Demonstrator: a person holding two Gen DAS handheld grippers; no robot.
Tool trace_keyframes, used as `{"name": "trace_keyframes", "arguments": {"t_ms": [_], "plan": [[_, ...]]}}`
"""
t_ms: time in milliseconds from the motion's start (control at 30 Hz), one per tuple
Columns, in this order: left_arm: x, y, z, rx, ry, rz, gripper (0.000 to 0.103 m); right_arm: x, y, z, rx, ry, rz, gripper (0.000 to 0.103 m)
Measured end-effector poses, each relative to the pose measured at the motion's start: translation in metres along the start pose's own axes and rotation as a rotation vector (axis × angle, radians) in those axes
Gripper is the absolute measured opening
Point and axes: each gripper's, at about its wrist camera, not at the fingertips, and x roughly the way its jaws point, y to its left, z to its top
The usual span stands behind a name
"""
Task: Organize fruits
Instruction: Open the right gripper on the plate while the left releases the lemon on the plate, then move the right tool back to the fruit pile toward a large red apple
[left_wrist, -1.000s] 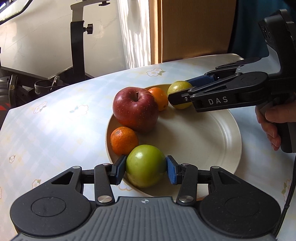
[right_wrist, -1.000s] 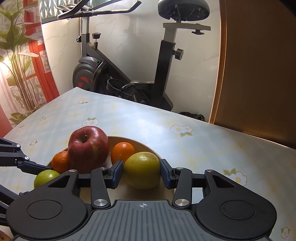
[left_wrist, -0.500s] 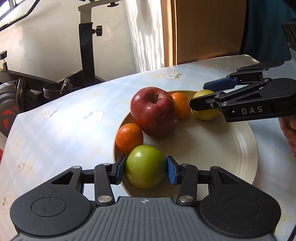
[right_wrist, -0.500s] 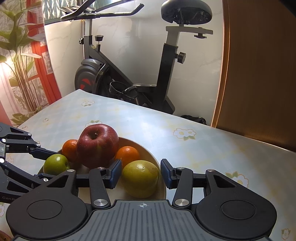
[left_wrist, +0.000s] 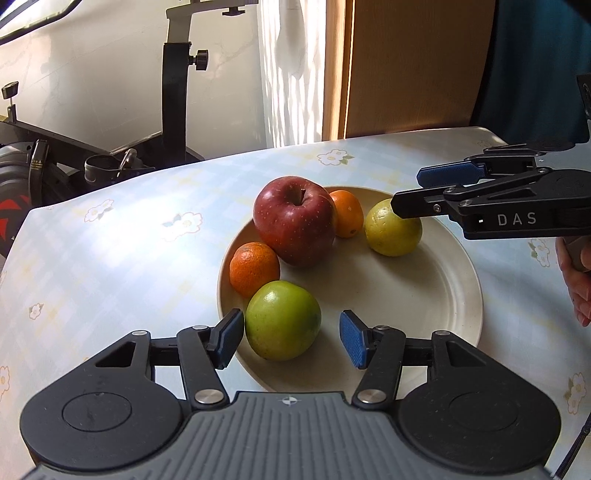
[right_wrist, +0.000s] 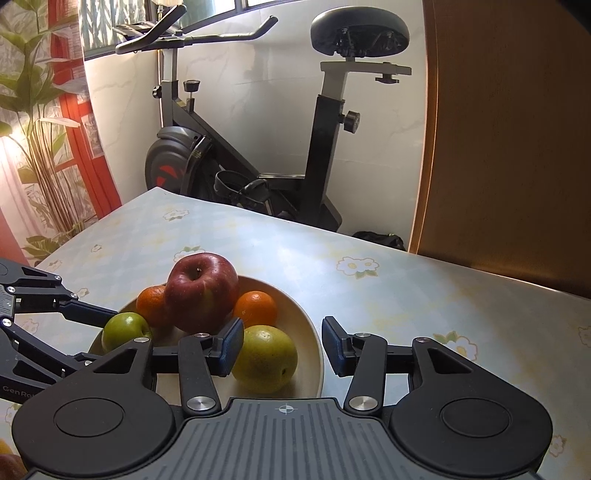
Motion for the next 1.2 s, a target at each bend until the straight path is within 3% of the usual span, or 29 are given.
{"name": "trace_keyframes", "arguments": {"t_ms": [267, 533, 767, 900, 1100, 1200], "plan": [[-0.047, 0.009, -0.008, -0.028, -0.078, 0.011, 0.06, -0.045, 0.006, -0.005, 0.075, -0.041, 0.011, 0.046], [-0.103, 0.023, -0.026, -0.086, -0.113, 0.112, 0.06, -0.088, 0.032, -0.025, 0.099, -0.051, 0.024, 0.049], [-0.14, 0.024, -0.039, -0.097, -0.144, 0.154, 0.06, -0.107, 0.064, -0.048, 0.119, -0.027, 0.03, 0.049], [-0.146, 0.018, -0.045, -0.104, -0.161, 0.145, 0.06, -0.117, 0.081, -0.062, 0.144, -0.018, 0.026, 0.049], [-0.148, 0.013, -0.061, -0.215, -0.164, 0.099, 0.06, -0.13, 0.096, -0.076, 0.203, -0.013, 0.035, 0.049], [-0.147, 0.007, -0.072, -0.201, -0.148, 0.088, 0.06, -0.135, 0.103, -0.08, 0.181, 0.0, 0.03, 0.049]]}}
